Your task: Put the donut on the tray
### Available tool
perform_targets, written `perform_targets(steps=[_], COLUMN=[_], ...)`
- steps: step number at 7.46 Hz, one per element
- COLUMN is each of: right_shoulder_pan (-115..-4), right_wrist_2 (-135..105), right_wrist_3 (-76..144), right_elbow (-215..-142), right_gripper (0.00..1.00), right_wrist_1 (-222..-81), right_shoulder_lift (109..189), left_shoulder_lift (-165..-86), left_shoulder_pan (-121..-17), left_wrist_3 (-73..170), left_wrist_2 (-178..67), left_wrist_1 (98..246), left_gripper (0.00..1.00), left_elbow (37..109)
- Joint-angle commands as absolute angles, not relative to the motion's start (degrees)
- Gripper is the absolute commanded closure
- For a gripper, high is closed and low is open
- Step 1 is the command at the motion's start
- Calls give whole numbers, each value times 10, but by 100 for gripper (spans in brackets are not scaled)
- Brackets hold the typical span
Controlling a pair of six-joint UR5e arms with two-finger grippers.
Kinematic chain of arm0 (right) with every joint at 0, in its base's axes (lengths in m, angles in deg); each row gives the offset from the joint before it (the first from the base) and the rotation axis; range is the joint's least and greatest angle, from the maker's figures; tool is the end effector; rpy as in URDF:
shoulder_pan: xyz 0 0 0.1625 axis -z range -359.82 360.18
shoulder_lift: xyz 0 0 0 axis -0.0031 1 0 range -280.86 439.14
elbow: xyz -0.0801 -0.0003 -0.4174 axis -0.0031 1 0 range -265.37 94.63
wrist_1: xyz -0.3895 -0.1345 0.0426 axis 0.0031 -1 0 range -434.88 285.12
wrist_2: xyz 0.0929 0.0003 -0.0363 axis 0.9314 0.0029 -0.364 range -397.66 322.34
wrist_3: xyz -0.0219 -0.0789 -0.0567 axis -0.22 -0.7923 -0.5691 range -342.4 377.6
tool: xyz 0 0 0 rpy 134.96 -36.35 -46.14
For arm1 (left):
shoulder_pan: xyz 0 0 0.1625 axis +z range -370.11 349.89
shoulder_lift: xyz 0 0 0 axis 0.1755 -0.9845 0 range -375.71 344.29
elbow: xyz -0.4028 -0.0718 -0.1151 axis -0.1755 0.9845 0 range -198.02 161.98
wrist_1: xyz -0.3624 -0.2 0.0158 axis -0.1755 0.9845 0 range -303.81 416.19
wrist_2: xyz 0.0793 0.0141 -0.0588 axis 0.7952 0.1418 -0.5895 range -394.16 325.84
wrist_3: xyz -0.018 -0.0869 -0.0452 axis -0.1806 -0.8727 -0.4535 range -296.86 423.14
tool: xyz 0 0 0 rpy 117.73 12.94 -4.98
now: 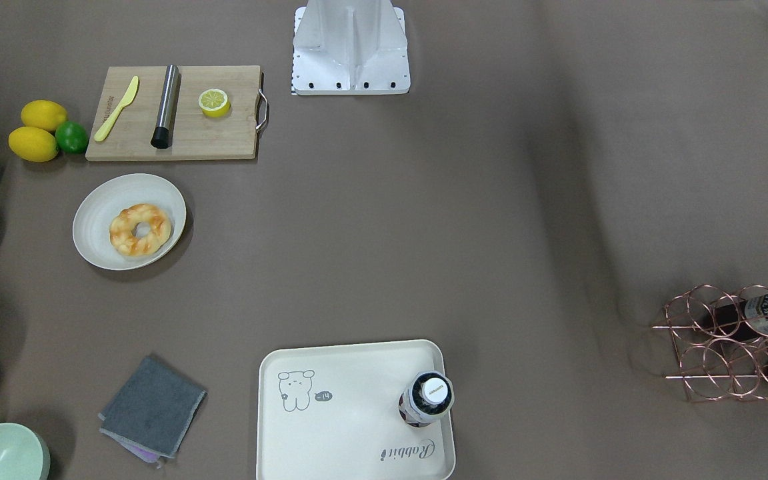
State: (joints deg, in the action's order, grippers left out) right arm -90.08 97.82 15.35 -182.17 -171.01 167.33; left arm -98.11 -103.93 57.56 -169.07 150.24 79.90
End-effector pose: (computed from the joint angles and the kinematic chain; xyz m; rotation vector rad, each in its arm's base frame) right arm 0.0646 -0.5036 0.5940 0.0584 -0.7927 -0.0501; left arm -0.0923 -0.4356 0.6443 0.0603 0.7850 -0.1256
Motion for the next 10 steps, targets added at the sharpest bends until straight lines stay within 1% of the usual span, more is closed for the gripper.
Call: perform_targets(steps=[1,2,3,4,5,6,8,10], right_shoulder_pan=[-809,-761,-732,-706,-667,-633,-540,-511], right_wrist_2=[980,979,979,976,957,948,875,856], right_wrist_3=[293,342,416,476,535,602,701,714], right_elbow=[-1888,-1901,-1900,-1899,-1896,-1895,-1890,-1858], right_gripper=[0,0,0,0,0,0,0,0], right_wrist_1=[-1707,-1678,-1633,-1568,-1508,-1451,-1395,-1370], right_shoulder_lift=[1676,1676,1678,1690,1720,1727,1720,1703], left_shoulder_lift=[-971,-970,-971,-971,-970,-970,-969,-963], left_shoulder_pan=[-1039,-1039,-1039,-1039,-1039,-1041,-1041,-1040], left_wrist_3=[575,575,575,575,575,575,576,576], left_wrist_2=[-1691,-1691,-1691,-1691,-1691,-1691,-1691,-1691], left_wrist_1=[1502,1502,1502,1502,1502,1502,1502,1502], left_gripper=[2,2,2,2,2,2,2,2], left_elbow=[802,802,800,799,798,799,796,796])
